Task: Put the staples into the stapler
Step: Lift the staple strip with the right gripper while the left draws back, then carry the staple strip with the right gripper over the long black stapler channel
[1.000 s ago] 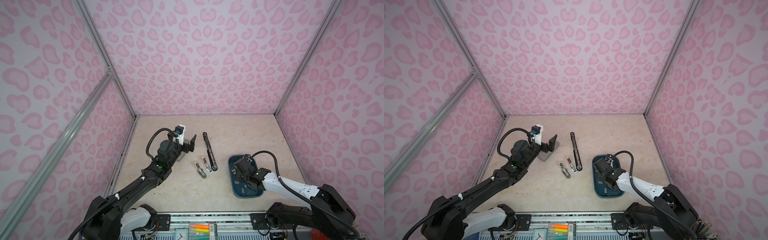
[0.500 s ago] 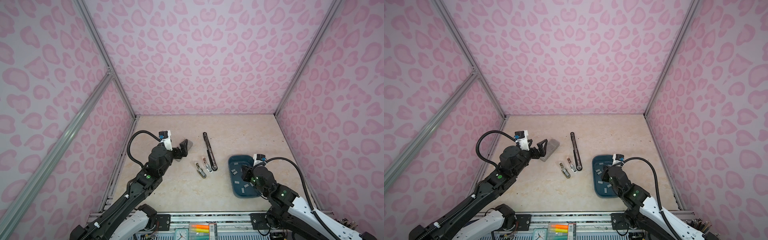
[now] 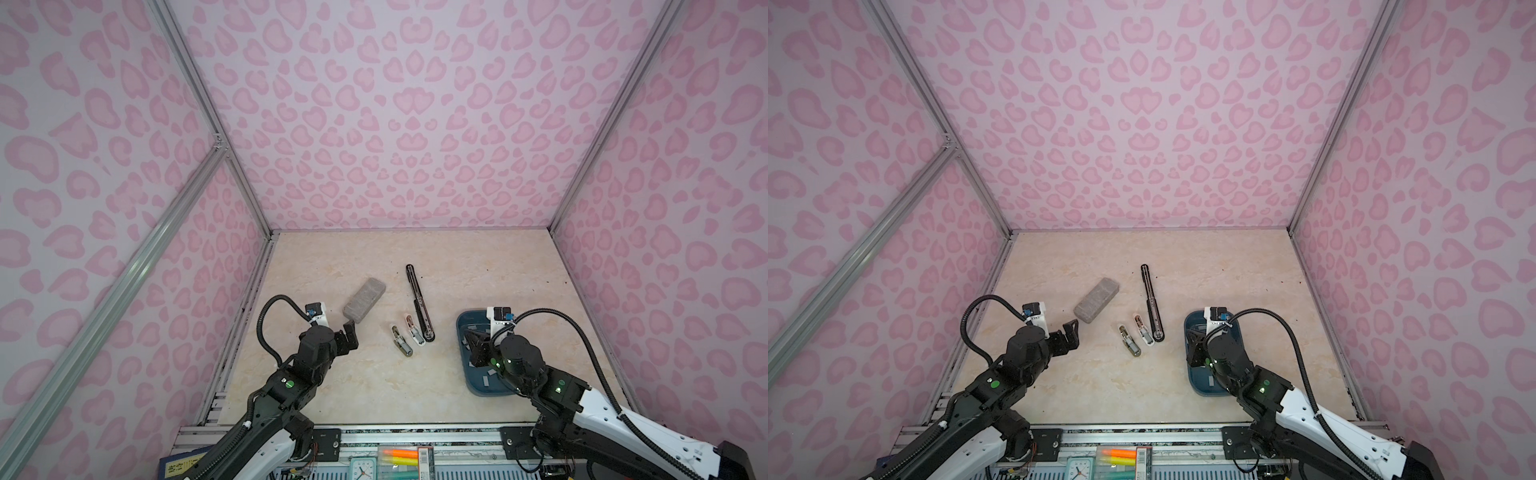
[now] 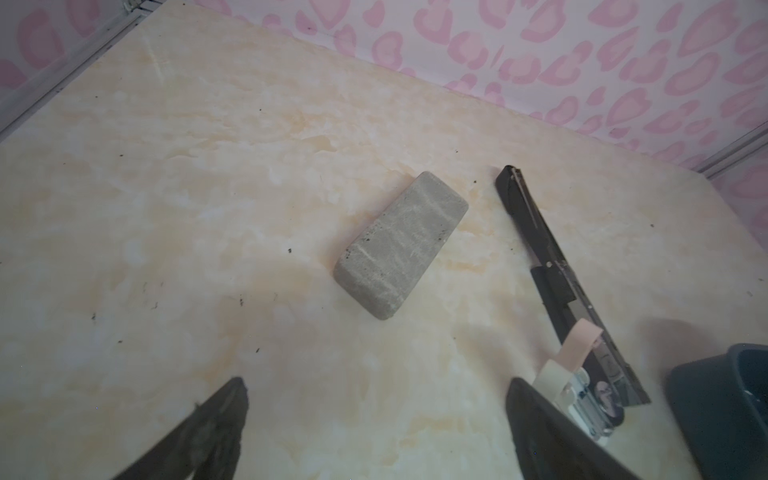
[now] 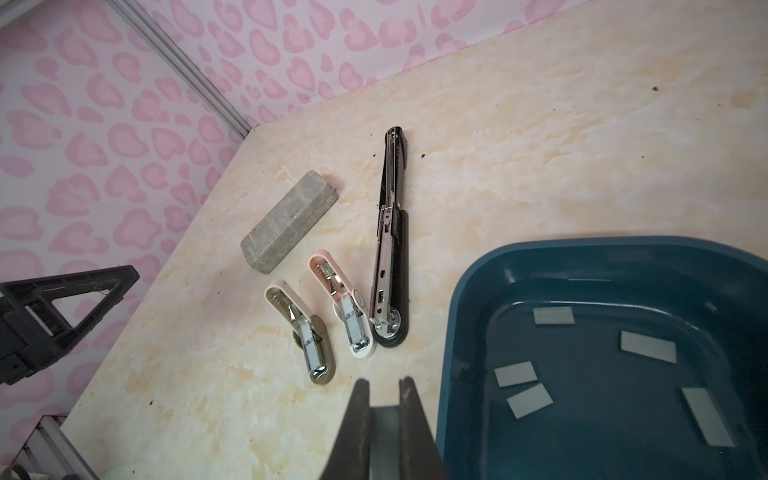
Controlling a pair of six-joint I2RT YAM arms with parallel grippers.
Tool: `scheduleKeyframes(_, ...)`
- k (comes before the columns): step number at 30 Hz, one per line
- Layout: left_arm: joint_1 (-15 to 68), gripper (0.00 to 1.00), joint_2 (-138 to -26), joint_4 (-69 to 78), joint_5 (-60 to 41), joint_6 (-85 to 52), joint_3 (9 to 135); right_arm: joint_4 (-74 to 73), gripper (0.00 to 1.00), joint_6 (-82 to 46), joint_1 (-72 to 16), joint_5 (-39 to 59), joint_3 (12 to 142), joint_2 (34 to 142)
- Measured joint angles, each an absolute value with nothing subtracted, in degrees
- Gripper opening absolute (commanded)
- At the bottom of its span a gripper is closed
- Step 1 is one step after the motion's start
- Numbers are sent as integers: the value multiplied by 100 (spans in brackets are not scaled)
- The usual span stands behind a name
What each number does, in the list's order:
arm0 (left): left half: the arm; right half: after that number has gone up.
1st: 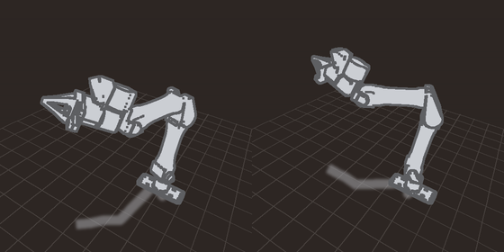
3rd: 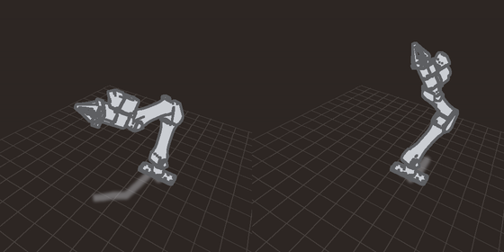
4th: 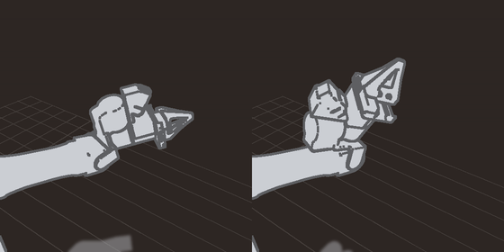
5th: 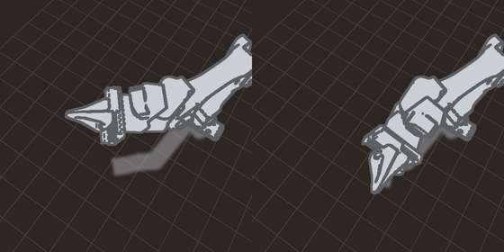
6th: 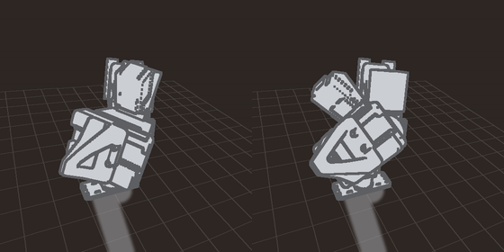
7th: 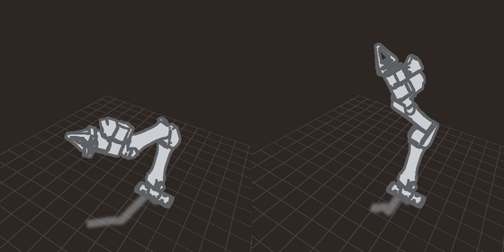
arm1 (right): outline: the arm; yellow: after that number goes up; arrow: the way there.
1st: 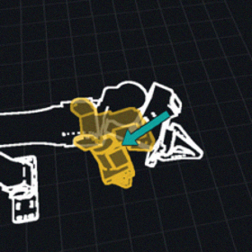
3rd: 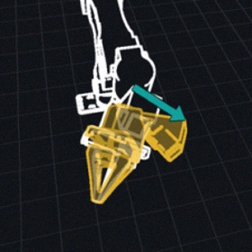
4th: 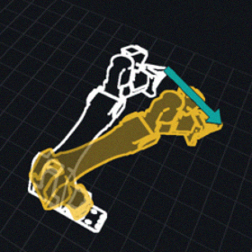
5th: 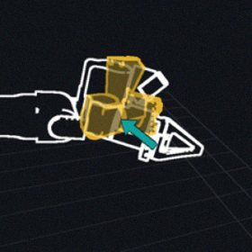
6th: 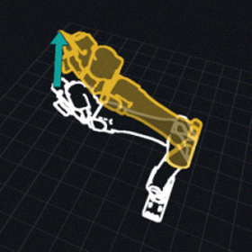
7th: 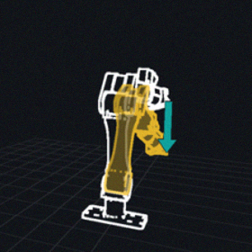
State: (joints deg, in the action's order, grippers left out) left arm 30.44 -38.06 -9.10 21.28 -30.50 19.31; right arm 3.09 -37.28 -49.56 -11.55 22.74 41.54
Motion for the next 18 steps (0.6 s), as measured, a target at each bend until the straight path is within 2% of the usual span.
scheduleKeyframes(9, 3046, 98, -3986, -794, 1691, -2923, 1730, -475, 6, -2759, -5068, -943, 3083, 5688)
scheduleKeyframes(18, 3044, 98, -3511, -709, 1439, -2838, 1553, -1044, 1, -1527, -5061, -419, 3951, 7400)
